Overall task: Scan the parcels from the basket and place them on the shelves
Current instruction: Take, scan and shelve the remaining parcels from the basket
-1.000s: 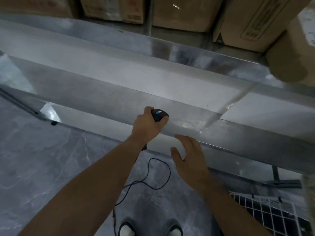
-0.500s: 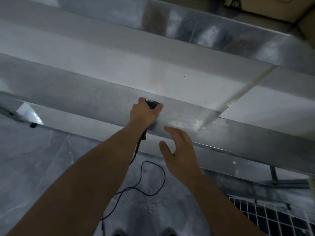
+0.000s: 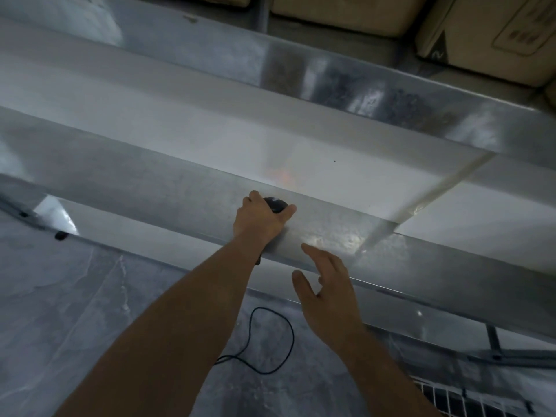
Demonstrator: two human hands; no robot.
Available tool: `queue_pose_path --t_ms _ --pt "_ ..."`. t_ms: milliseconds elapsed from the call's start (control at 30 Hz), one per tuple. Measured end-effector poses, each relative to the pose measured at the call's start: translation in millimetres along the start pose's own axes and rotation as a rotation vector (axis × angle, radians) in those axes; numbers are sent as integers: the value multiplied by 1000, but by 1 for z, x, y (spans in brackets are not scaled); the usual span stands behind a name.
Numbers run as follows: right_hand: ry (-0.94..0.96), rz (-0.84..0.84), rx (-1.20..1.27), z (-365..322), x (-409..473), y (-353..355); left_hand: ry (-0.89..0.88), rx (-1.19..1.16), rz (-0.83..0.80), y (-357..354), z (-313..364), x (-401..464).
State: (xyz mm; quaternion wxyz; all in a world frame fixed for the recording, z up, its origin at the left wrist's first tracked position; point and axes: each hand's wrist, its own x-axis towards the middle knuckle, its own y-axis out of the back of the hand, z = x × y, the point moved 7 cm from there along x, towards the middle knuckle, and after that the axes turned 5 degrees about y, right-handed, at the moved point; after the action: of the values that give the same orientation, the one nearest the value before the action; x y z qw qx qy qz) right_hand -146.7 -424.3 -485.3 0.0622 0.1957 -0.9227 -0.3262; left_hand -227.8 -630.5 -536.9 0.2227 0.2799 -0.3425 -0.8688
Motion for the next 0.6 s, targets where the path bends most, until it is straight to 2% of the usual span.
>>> queue_pose_path --t_ms 600 --pt "-64 6 -11 16 -12 13 35 116 -41 0 21 21"
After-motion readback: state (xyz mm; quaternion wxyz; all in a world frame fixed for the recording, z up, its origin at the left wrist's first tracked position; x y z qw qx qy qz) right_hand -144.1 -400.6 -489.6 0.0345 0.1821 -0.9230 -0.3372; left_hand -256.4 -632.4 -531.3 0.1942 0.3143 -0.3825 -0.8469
